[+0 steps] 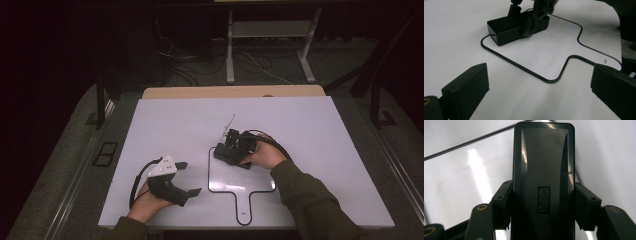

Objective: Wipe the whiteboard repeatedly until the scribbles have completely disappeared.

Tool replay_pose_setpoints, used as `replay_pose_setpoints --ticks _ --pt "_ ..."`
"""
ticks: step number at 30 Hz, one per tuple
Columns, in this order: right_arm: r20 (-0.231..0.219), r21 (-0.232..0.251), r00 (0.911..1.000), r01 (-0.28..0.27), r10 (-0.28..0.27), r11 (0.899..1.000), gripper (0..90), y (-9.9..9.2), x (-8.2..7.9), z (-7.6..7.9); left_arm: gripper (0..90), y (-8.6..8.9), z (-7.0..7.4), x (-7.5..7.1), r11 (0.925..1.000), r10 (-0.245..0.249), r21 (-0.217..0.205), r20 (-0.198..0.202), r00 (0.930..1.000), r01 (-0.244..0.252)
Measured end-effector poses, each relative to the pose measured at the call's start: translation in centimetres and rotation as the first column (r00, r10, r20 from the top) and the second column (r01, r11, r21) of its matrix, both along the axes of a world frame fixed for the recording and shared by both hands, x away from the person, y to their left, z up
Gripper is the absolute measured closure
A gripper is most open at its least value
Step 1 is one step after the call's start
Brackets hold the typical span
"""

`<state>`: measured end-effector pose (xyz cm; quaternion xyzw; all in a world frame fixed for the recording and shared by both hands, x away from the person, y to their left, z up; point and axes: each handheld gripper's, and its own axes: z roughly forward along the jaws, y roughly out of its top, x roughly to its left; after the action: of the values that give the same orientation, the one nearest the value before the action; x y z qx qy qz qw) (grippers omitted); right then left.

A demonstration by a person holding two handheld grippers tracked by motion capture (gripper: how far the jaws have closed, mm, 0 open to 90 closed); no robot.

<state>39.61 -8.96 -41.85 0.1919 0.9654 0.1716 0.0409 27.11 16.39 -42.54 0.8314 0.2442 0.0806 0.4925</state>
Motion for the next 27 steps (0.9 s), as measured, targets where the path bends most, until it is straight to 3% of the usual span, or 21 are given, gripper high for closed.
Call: replay_pose_setpoints --ticks 9,15,21,27 --pt "0.004 -0.018 0.9950 -0.100 0.100 0.995 38.9 1.6 -2.8 0.1 0.7 0.0 0.0 0.0 1.0000 0.000 0.000 0.000 1.0000 0.000" --pt "0.001 -0.009 0.9998 -0.019 0.019 1.000 38.9 0.6 -0.3 0.1 0.7 0.0 0.0 0.0 1.0000 -0.005 0.005 0.001 1.0000 0.005" --pt "-0.014 -0.011 0.9986 0.051 -0.051 0.999 38.9 -0.5 1.8 0.1 0.7 0.1 0.0 0.1 1.0000 -0.003 0.006 0.000 1.0000 0.003" --pt "-0.012 -0.036 0.9999 -0.011 0.010 0.999 38.9 0.3 0.4 0.2 0.7 0.0 0.0 0.0 1.0000 -0.004 0.003 0.001 1.0000 0.004"
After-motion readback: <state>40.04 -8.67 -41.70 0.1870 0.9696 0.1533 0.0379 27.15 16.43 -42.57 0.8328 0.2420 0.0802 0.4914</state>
